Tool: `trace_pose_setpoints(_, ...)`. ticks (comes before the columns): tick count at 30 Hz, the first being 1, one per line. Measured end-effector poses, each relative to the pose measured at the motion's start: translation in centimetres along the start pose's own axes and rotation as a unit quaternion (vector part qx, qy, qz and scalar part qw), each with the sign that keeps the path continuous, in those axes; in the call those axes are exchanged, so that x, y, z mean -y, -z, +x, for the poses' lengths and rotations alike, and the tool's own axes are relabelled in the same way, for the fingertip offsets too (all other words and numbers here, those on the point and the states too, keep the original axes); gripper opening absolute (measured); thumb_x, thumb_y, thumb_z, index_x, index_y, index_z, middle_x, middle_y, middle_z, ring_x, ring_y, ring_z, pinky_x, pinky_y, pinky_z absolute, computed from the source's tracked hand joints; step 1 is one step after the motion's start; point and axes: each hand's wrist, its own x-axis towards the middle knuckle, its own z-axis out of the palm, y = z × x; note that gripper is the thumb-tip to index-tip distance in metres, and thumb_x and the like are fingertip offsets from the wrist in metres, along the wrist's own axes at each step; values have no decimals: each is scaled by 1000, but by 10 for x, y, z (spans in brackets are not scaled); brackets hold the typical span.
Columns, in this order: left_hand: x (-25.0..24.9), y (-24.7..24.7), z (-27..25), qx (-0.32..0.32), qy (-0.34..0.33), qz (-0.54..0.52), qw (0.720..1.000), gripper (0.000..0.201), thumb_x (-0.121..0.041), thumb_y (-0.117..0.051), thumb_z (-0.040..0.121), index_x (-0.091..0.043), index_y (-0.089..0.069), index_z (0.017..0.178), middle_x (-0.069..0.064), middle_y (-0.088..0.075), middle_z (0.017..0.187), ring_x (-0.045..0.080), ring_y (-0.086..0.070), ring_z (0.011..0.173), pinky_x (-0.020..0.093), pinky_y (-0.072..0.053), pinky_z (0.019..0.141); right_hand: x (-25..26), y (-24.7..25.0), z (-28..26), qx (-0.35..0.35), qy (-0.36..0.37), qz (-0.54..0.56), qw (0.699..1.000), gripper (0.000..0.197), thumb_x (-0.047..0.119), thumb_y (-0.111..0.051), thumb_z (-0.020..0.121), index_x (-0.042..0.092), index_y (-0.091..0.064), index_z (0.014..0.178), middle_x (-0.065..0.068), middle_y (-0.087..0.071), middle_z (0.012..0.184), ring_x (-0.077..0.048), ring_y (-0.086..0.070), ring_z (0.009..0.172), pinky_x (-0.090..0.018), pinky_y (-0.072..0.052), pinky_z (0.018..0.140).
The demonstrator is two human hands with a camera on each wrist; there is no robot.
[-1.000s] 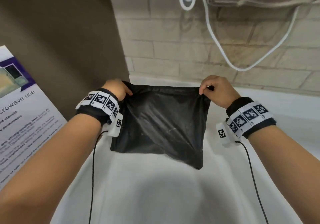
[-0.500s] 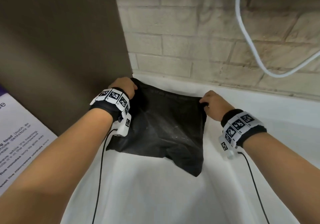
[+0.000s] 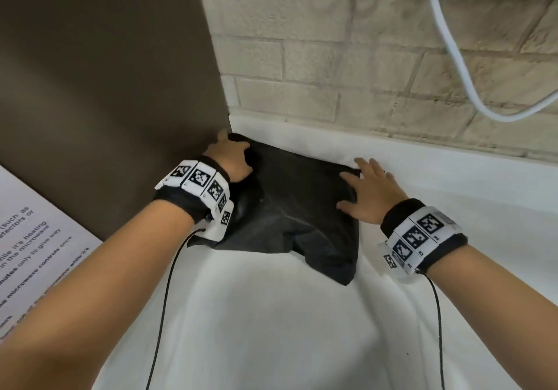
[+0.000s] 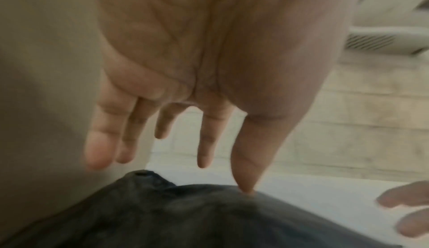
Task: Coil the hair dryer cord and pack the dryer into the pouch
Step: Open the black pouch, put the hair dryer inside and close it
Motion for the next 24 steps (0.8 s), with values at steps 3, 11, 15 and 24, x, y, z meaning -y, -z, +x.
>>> trace_pose_setpoints(3, -8, -17, -29, 54, -53, 31, 997, 73, -41, -54, 87, -29, -15, 147, 13, 5, 157, 35, -22, 140, 37, -24, 115, 9, -5, -13, 138, 60, 92, 984, 84, 49, -59, 82, 35, -8, 146, -1, 7, 157, -25, 4, 145, -44, -11, 118)
trace_pose_setpoints(11, 13, -58, -50, 104, -49, 4, 993, 89, -15, -47, 92, -35, 25, 141, 9, 20, 156, 34, -42, 128, 39, -35, 108, 24, -31, -18, 216, 77, 136, 964, 69, 35, -39, 96, 29, 8, 146, -2, 4, 158, -24, -16, 144, -37, -17, 118)
trace_pose_setpoints(15, 25, -57, -36, 75, -49, 7, 996, 101, 5, -47, 85, -42, 25, 138, 2, 21, 156, 31, -43, 128, 40, -40, 105, 41, -29, -11, 210, 57, 119, 969, 69, 38, -36, 96, 27, 11, 146, -5, 3, 158, -26, -14, 144, -39, -16, 118)
trace_pose_setpoints(24, 44, -49, -13, 94, -27, 22, 995, 107, 12, -46, 81, -44, 26, 137, -4, 24, 155, 31, -41, 130, 40, -42, 103, 68, -37, 8, 163, 14, 109, 980, 70, 35, -37, 96, 29, 11, 146, -9, 2, 157, -31, -16, 142, -42, -19, 117)
